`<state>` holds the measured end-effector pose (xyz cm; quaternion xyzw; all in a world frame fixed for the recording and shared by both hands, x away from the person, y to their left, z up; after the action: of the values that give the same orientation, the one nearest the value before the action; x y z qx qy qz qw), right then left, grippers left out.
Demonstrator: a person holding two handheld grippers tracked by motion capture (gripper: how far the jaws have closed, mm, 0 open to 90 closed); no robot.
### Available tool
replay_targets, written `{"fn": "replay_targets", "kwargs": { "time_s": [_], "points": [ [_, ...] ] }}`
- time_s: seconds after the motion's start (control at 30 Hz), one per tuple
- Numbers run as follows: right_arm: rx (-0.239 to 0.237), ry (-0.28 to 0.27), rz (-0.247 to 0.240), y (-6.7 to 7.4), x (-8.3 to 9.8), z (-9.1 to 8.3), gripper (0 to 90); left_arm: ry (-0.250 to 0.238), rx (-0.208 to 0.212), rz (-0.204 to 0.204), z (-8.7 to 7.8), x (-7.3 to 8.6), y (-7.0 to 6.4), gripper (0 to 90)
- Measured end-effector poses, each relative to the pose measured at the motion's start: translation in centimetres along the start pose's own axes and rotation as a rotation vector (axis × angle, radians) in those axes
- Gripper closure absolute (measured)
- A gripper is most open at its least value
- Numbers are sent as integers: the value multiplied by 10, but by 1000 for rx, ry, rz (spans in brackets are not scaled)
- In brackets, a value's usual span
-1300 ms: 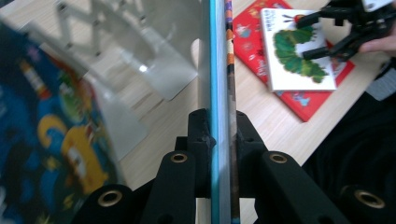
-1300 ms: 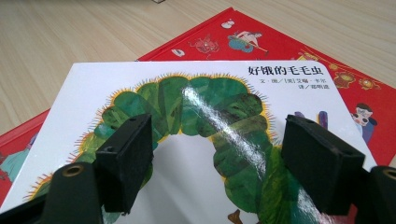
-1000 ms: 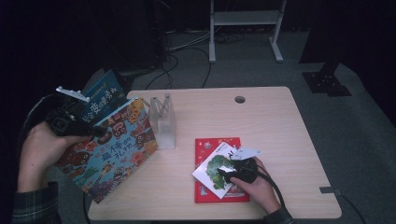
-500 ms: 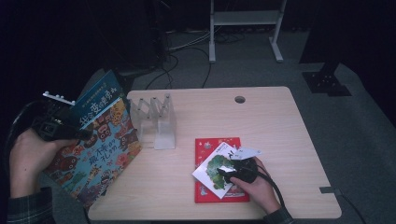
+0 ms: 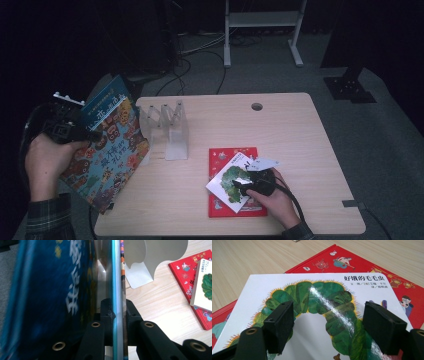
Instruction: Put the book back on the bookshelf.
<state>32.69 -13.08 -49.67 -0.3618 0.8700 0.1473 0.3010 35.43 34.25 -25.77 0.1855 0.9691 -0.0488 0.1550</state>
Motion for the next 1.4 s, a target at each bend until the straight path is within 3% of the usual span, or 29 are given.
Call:
{"fn": "replay_targets", "kwargs": {
  "time_s": [0.47, 0.63, 1.13, 1.4],
  "points": [
    [0, -3, 1, 0, 0, 0, 244, -21, -79, -59, 15, -37, -4, 805],
    [1, -4, 0, 0, 0, 0, 244, -34, -81, -86, 19, -46, 0, 804],
    [3, -4, 2, 0, 0, 0, 244, -40, -87, -85, 19, -42, 2, 790],
    [3, -4, 3, 0, 0, 0, 244, -45, -87, -62, 1, -38, 3, 788]
  ]
}}
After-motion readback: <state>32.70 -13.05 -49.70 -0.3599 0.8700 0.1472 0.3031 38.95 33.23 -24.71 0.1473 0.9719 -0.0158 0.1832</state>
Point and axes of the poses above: each handheld gripper's, and its own axes: z roughly forward along the jaws, x roughly out of its underside, y roughly to its left, the point moved 2 cm from there along z, roughly forward along the jaws, and after that the axes turned 13 degrees about y, right-handed, at the moved point
